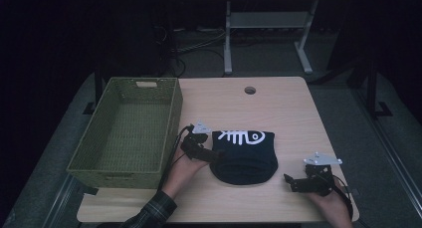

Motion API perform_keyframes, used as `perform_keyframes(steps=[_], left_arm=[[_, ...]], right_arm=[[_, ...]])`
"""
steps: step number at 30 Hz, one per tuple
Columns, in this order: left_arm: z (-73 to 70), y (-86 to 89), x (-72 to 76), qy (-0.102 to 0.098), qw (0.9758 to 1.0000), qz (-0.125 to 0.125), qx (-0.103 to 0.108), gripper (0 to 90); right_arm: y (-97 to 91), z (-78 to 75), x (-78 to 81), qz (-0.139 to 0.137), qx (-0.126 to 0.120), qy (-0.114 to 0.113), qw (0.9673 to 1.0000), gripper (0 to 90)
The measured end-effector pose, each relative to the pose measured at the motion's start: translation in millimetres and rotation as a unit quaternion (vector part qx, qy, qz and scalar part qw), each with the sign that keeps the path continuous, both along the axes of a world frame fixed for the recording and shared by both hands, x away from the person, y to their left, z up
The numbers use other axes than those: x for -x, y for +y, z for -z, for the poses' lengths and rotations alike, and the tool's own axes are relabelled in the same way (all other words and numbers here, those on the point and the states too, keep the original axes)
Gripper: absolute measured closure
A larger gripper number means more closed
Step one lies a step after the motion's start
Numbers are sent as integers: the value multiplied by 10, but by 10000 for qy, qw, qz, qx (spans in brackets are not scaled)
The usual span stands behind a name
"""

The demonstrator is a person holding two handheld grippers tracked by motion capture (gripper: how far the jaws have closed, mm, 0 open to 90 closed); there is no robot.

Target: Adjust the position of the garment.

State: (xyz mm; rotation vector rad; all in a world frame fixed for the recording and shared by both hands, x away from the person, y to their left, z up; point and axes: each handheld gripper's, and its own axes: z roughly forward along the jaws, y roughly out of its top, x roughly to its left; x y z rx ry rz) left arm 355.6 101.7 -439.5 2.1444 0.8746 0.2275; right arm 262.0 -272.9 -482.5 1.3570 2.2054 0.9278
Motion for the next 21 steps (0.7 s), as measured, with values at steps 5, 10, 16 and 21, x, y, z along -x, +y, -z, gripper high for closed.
perform_keyframes(steps=[5,10,16,21], left_arm=[[37,-37,-40,-63,10000,36,-42,128],[110,-60,-68,-40,10000,72,-52,127],[193,-99,-53,26,9999,140,-56,127],[250,-133,-37,11,9996,211,-173,128]], right_arm=[[-4,4,-12,-5,-36,70,10000,19],[-4,4,-12,-10,-38,73,10000,18],[-5,4,-15,-36,-37,71,10000,19],[-5,5,-15,-41,-38,72,10000,19]])
